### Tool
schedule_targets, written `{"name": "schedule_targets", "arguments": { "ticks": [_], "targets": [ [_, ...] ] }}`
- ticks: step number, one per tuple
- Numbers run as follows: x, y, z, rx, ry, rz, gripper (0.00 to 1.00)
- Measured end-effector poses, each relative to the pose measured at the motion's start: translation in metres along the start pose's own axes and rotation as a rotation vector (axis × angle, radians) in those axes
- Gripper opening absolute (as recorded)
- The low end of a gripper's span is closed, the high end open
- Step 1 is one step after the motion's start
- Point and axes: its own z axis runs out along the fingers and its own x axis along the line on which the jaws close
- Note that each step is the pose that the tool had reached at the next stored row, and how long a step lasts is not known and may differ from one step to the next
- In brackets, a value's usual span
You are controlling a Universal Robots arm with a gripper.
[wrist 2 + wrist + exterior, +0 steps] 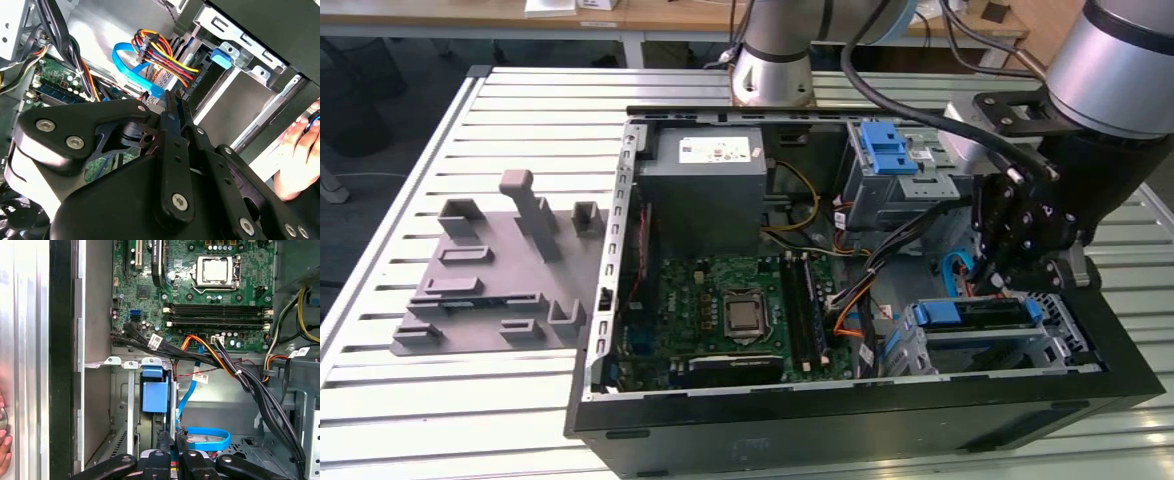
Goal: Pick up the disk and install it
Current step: 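Insert the second disk wire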
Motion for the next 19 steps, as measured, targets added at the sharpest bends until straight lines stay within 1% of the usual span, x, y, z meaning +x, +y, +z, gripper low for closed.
{"name": "schedule_targets", "arguments": {
  "ticks": [4,14,19],
  "targets": [
    [0.0031,0.0011,0.0016,0.0043,-0.0005,-0.014,0.16],
    [0.0052,0.0013,0.0048,0.0046,-0.0002,-0.013,0.16],
    [0.0056,0.0013,0.006,0.0038,0.0005,0.004,0.16]
  ]
}}
